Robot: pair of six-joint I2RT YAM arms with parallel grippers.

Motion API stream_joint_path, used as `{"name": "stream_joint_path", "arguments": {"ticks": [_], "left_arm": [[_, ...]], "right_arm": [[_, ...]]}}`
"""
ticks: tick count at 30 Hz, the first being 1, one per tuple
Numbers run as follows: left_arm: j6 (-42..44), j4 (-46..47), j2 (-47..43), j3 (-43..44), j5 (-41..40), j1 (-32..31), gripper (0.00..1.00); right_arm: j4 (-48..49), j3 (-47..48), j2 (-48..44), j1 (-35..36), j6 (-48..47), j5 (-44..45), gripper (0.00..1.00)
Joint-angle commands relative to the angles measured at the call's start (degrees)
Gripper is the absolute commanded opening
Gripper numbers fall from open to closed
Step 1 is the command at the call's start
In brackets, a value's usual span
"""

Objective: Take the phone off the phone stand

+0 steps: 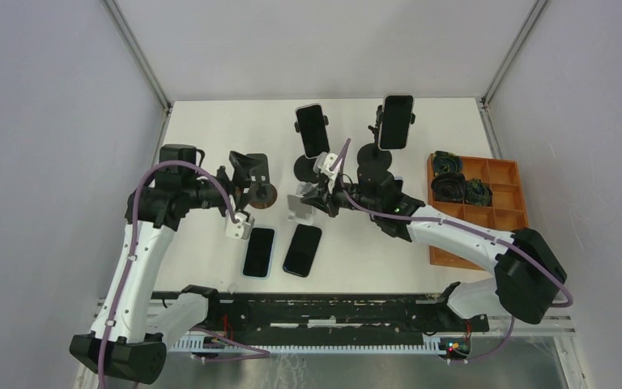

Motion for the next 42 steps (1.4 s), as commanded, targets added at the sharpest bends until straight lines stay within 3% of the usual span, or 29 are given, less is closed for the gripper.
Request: {"name": "stream_joint_path", "arguments": {"ticks": [1,10,16,29,31,37,42], "left_arm": [[-15.32,1.36,0.83,2.27,-3.5,-0.06,1.0],[-30.84,-0.51,-0.91,0.17,-5.19,0.03,1.0],[-36.83,-0.93,-1.83,-1.05,-4.5,0.03,1.0],[-40.11,-1.49,-2.08,-1.36,-2.31,0.03,1.0],[-40.35,-1.5,-2.01,-1.24,-2.43,0.03,1.0],[-40.79,-1.22,-1.96,-1.24,-2.42,0.03,1.0],[-42.83,-0.5,-1.13,-0.21,-1.75,0.03,1.0]], "right_arm": [[6.2,1.52,4.36,-2.95,0.76,-1.86,0.0],[7.38,9.4,17.94,-5.58,1.82,-6.55,0.0],[8.35,13.08,22.99,-6.69,3.96,-10.82,0.0],[8.94,16.5,30.12,-9.27,3.41,-15.88,0.03],[7.74,17.73,30.95,-9.82,3.01,-16.18,0.09],[6.45,17.93,29.46,-10.25,0.5,-14.13,0.45],[4.74,16.45,25.26,-10.24,-1.12,-11.75,0.63]]}}
